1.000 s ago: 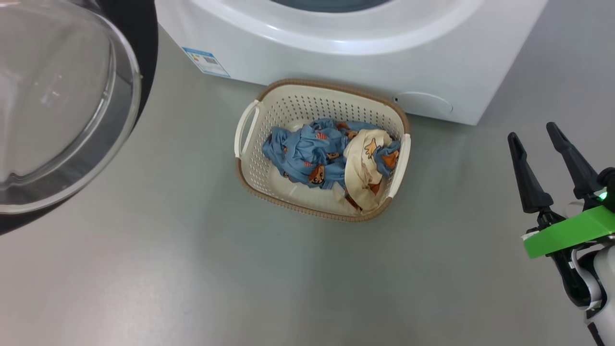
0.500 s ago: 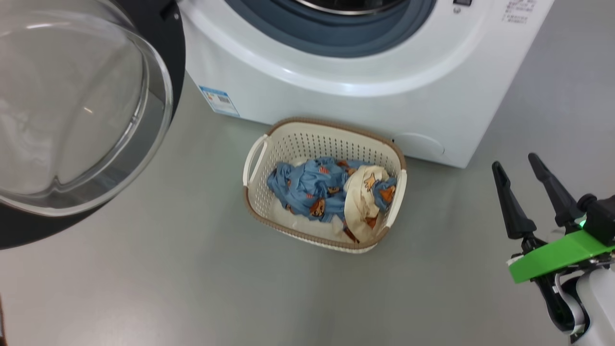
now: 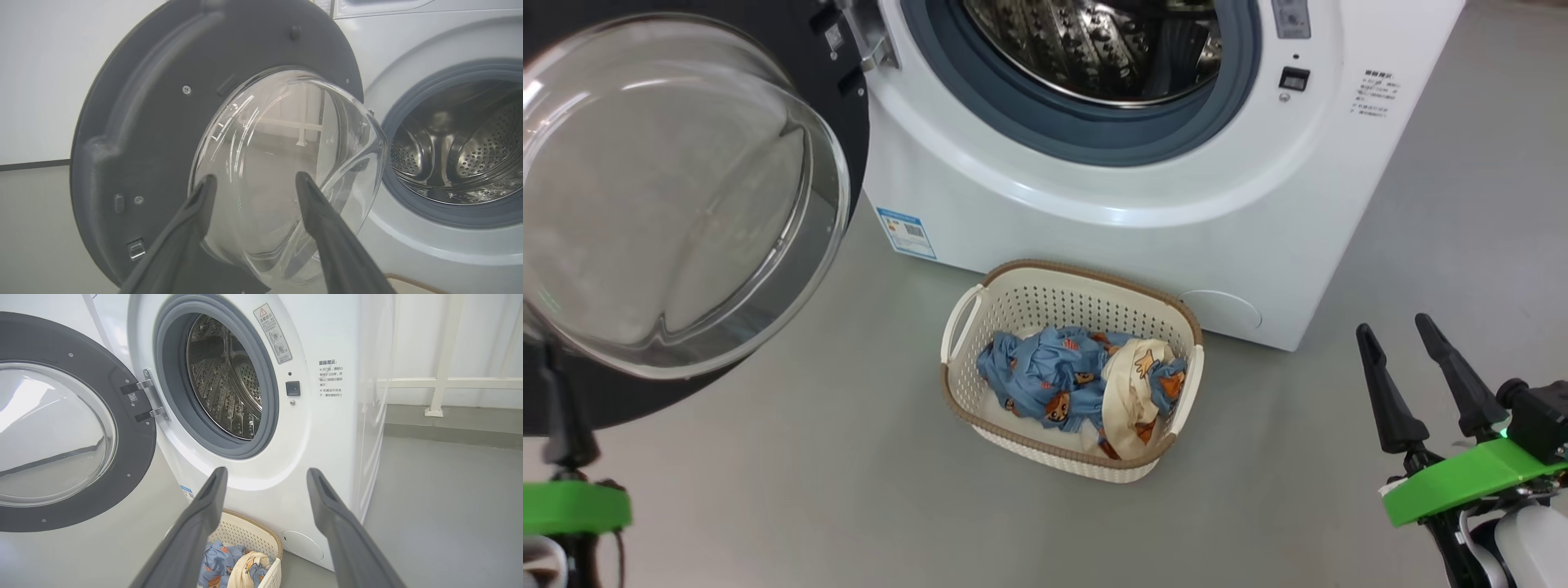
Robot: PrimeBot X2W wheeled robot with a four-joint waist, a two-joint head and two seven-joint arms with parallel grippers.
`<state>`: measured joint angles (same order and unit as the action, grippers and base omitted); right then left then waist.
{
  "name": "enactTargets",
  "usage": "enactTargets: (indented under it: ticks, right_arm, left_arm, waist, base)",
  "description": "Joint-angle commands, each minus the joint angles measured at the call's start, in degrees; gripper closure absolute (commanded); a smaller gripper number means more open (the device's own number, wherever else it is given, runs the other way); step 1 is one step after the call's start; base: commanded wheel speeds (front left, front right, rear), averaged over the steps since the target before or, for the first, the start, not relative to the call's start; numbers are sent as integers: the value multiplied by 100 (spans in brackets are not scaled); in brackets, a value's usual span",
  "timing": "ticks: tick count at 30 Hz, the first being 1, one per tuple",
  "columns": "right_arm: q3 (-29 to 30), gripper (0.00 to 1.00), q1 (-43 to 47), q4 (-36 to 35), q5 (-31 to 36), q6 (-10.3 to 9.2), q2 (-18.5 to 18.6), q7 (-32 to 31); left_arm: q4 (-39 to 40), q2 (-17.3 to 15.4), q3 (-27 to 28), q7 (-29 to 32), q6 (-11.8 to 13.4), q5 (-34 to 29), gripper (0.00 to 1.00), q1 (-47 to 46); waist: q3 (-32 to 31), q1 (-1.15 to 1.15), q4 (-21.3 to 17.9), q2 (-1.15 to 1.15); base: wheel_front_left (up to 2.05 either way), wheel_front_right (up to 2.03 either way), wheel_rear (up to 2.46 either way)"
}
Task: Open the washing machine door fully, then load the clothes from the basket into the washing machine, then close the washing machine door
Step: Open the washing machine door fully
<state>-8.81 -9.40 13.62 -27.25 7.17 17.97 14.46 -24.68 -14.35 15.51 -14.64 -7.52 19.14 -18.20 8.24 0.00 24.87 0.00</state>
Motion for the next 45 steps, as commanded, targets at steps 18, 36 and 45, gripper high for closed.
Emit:
enactTargets:
  ticks: [18, 36, 45]
  right_arm:
    - [214, 0, 325, -233, 58, 32, -124, 54]
    - [275, 0, 403, -287, 72, 32, -198, 54]
    - [268, 0, 395, -309, 68, 32, -198, 54]
  left_arm:
    - [767, 85, -953, -36, 4, 309, 0, 741]
    - [941, -155, -1500, -36, 3, 717, 0, 897]
    - [995, -121, -1561, -36, 3, 841, 0, 964]
  waist:
    - [-273, 0, -913, 0]
    - [-320, 0, -2029, 0]
    - [-332, 0, -2396, 0]
  base:
    - [0, 0, 0]
    - [0, 0, 0]
    - [0, 0, 0]
